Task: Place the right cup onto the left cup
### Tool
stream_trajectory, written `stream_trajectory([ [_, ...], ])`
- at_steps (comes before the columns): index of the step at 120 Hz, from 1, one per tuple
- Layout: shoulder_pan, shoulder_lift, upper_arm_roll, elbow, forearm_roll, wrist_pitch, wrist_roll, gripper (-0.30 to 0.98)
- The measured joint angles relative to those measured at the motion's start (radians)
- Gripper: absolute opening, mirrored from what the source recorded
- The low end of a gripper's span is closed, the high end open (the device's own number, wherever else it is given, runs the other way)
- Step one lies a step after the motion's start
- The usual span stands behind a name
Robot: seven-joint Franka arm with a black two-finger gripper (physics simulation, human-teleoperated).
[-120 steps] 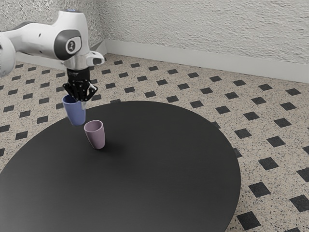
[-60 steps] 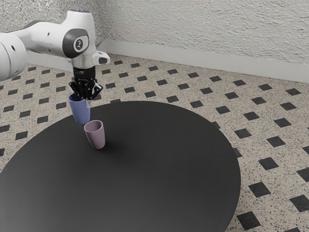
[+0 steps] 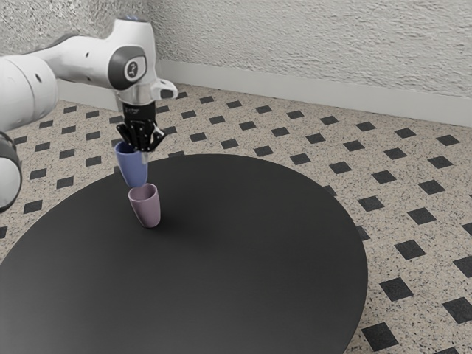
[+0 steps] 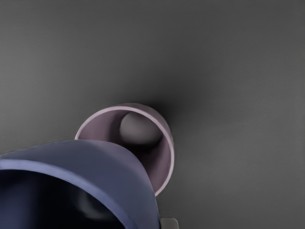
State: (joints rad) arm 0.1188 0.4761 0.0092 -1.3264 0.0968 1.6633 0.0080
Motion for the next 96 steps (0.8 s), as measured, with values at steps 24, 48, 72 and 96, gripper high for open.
stream_trajectory([
  [24,-0.002,0.014,-0.001,0.001,0.000,0.001,0.010,-0.10],
  [48,-0.002,0.028,-0.002,0.026,0.000,-0.001,0.021,-0.10],
  [72,-0.002,0.045,-0.002,0.033,0.000,-0.001,0.029,-0.10],
  [96,-0.001,0.058,-0.005,0.033,0.000,0.002,0.035,-0.10],
])
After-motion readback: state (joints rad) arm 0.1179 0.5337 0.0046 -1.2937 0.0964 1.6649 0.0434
